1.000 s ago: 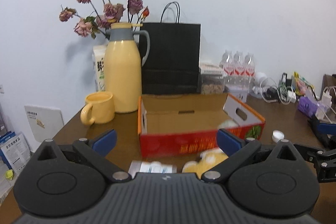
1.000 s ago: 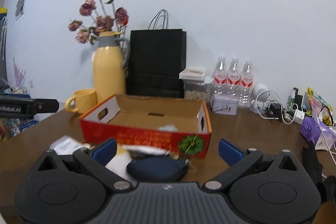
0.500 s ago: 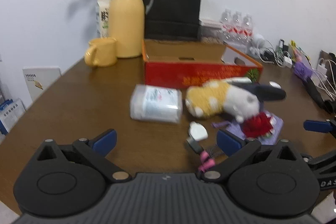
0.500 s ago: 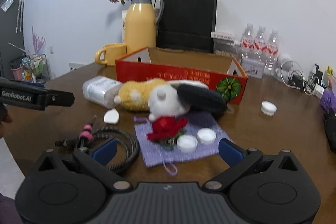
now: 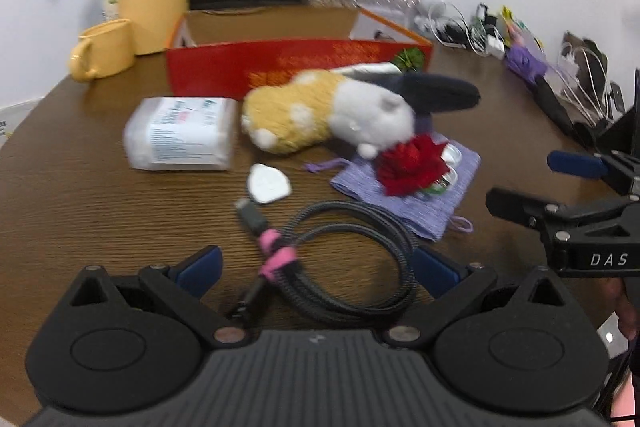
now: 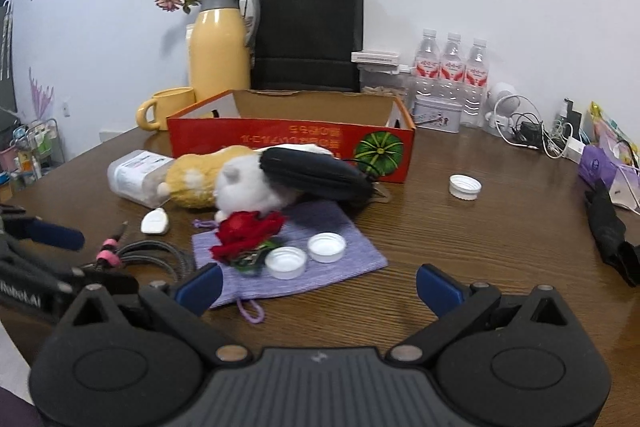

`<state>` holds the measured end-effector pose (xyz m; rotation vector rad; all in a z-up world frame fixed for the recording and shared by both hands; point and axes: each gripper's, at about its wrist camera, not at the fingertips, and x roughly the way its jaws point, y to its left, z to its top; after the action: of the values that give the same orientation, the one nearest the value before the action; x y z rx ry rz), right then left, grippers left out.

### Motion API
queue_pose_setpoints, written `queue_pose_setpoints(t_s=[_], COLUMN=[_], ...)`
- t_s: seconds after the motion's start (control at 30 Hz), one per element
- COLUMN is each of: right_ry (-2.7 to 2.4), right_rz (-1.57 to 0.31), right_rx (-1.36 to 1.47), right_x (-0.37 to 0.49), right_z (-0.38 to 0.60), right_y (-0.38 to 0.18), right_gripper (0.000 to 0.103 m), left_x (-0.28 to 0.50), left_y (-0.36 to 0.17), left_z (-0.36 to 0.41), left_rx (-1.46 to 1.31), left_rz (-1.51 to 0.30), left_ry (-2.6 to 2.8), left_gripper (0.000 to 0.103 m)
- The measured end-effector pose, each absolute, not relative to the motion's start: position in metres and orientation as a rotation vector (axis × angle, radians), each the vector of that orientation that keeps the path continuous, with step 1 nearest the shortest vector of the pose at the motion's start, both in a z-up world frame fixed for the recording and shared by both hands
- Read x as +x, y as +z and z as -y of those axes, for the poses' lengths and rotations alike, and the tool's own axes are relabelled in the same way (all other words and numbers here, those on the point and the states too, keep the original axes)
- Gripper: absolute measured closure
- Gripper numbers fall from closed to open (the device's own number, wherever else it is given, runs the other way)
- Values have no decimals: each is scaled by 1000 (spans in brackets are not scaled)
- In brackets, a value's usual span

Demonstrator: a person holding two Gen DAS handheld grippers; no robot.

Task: Organize objects
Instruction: 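Withdraw both tools from the box back over the table, then grasp the braided black cable with the left tool while the right tool reaches toward the red rose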

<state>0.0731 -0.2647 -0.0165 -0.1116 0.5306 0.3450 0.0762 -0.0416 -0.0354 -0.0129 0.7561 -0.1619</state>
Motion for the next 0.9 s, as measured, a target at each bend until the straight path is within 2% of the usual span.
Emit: queue_pose_setpoints(t_s=[0.2, 0.8, 0.9], right_ry=[348, 382, 384], right_rz=[-531, -536, -532], right_rx=[-96, -105, -107], right_x=[78, 89, 88], right_z=[274, 265, 264], right_y=[-22, -27, -26], right_gripper=[0, 0, 0], left_x=[88, 85, 78], left_y=[-45, -55, -54], left_z=[58, 71, 69], left_rx=[10, 45, 37], left_rz=[-827, -741, -712], left_ry=[-165, -83, -74], left_gripper=[0, 0, 7])
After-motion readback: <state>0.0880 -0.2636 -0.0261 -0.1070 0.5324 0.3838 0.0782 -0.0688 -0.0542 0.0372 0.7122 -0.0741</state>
